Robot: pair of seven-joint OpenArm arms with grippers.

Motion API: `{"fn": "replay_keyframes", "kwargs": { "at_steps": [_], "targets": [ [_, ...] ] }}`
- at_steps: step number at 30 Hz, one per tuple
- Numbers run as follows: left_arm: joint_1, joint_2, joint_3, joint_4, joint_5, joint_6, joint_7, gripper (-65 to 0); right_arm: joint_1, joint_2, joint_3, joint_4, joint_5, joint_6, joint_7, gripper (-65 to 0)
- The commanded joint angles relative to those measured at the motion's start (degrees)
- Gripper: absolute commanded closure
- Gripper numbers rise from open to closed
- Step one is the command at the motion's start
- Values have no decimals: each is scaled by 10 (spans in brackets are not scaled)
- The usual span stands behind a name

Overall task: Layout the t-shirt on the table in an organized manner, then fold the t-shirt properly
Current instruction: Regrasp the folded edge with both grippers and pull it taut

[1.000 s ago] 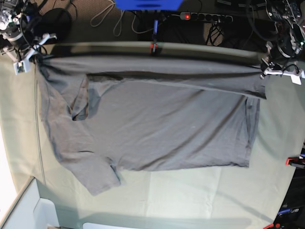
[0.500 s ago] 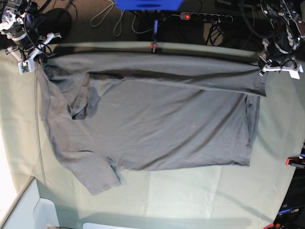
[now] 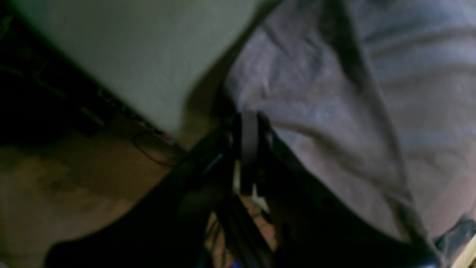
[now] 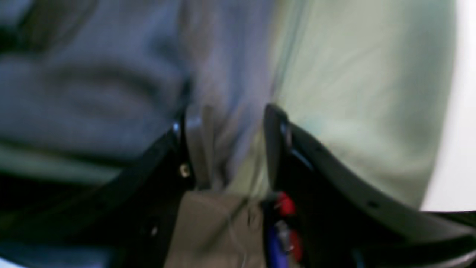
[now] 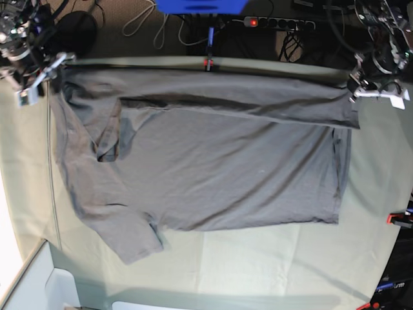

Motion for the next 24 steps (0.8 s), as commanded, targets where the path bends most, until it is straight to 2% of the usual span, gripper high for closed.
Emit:
{"fn": "replay_keyframes", "kwargs": {
  "at_steps": [1,6,15,18,22,24],
  "targets": [
    [-4,-8,-4,25,-5,0,-3,-6,2,-1,9,16,8,-2,7,-240],
    [-3,-6,-6,65,-5,1,-2,-6,14,-7,12,34,8,-2,7,-284],
    [-9,-4,-7,26,-5,2,-8,-11,57,-4,10,33,5,-2,3,-286],
    [-9,-4,-7,19,-3,4,-8,-87,66,-4,9,33,5,-2,3,-286],
    [-9,-4,-7,19,0,5,-8,-286,78,-4,7,32,5,-2,3,-286],
    [-9,-4,-7,19,-1,2,-6,-365,83,-3,-4,31,4,-2,2,-286]
  ]
}}
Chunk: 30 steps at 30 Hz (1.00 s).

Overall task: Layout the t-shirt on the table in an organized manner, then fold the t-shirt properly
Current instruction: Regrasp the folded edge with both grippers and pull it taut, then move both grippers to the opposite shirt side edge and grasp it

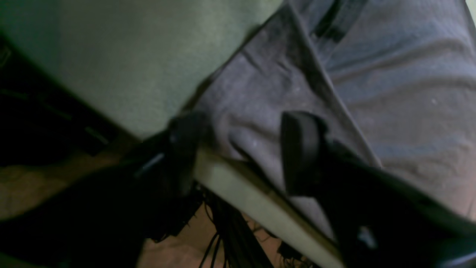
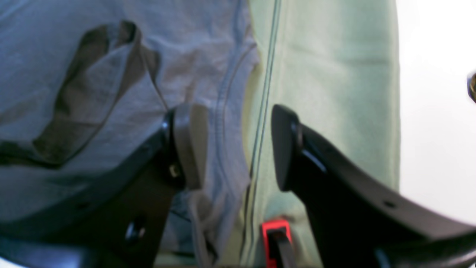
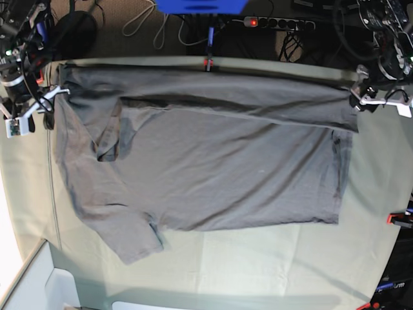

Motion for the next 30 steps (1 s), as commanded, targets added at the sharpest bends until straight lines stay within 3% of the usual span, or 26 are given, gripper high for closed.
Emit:
{"fn": "replay_keyframes", "kwargs": {
  "at_steps": [1,8,13,20,25,30],
  "targets": [
    [-2,-6,-3,12,-7,-2,-4,-373,3,8,-2,8,6,-3,12,-286],
    [-29,-13,-3,26,-8,-2,-6,-367,62,11,-29,-12,6,-3,12,-287],
    [-98,-13,-3,30,-4,-2,-7,-376,170,48,-55,-129,6,-3,12,-288],
    [-223,-13,-2,-25,-3,3,-7,-496,354,137,-120,-415,6,-3,19,-288],
    [-310,-35,1,-141,40,0,-12,-498,455,185,-195,-622,6,-3,131,-289],
    [-350,-37,14,-218,128,-2,-113,-499,495,200,-261,-741,6,-3,233,-289]
  ]
}}
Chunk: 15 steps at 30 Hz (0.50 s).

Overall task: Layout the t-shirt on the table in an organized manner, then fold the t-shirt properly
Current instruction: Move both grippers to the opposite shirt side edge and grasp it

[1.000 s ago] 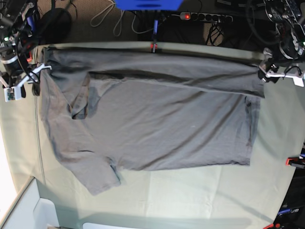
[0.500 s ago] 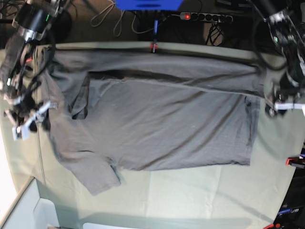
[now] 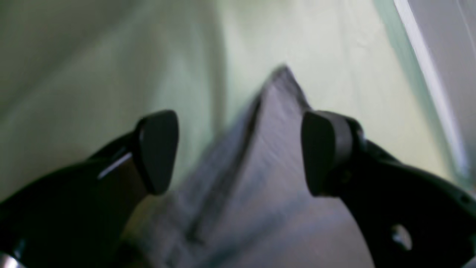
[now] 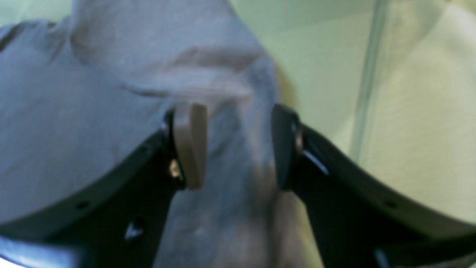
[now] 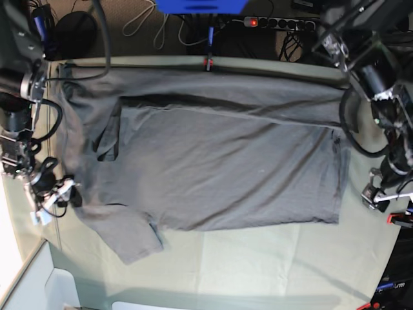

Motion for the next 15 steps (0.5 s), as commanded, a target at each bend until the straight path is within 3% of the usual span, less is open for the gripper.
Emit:
{"fn": "replay_keyframes", "kwargs": {
  "at_steps": [1,8,15],
  "targets": [
    [-16,-9,18,-4,6,-3,-22,-499,21,11,-8,-6,8,-7,29,-289],
    [-33,-40,121,-134,40,-3,-159,-499,21,13,-21,-40,8,-135,107,-289],
    [-45,-43,146,-234,41,-3,-238,-500,18,4,-23,-42,8,-142,107,-289]
  ]
}}
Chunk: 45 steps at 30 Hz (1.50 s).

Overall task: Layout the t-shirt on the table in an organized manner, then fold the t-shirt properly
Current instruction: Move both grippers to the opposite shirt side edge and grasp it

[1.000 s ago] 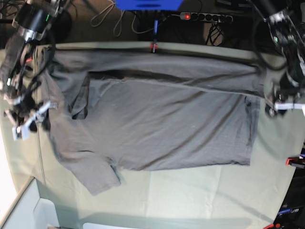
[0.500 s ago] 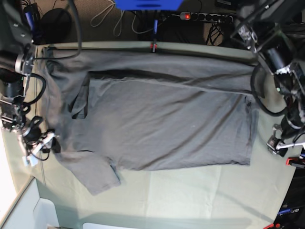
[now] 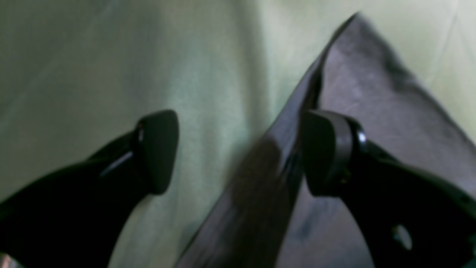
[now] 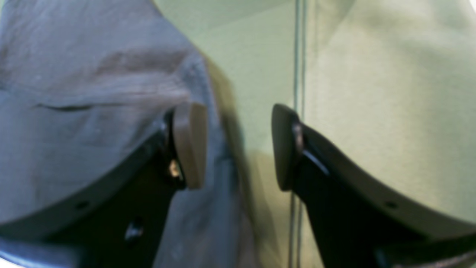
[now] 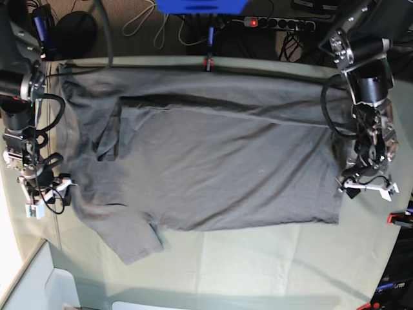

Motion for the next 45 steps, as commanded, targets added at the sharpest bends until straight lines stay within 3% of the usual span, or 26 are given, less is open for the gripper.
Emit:
{"fn": "replay_keyframes", "kwargs": {
  "at_steps": [1,22,28,33,35,39,45],
  "targets": [
    [-19,-9,1,2,-1,-3,-22,-500,10,3,0,7,7,-4,15,-289],
    [-43,-16,4,-8,0,-3,-27,-500,-19,-20,-1,-23,6,-4,15,-278],
    [-64,-16,92,-9,0,-3,-31,-500,-20,-20,-54,-23,7,-4,15,-121],
    [-97,-16,100,-68,0,-3,-33,-500,-20,-20,-59,-23,7,-4,15,-10],
    [-114,-16,100,-119,0,-3,-41,-500,-20,-20,-59,-23,7,-4,15,0],
    [-138,-16,111,-206,0,-3,-110,-500,-20,-18,-59,-23,7,-4,15,0],
    [-155,-16,226,-262,-1,-3,-160,-496,-19,-17,-59,-23,7,-4,15,0]
  ]
}}
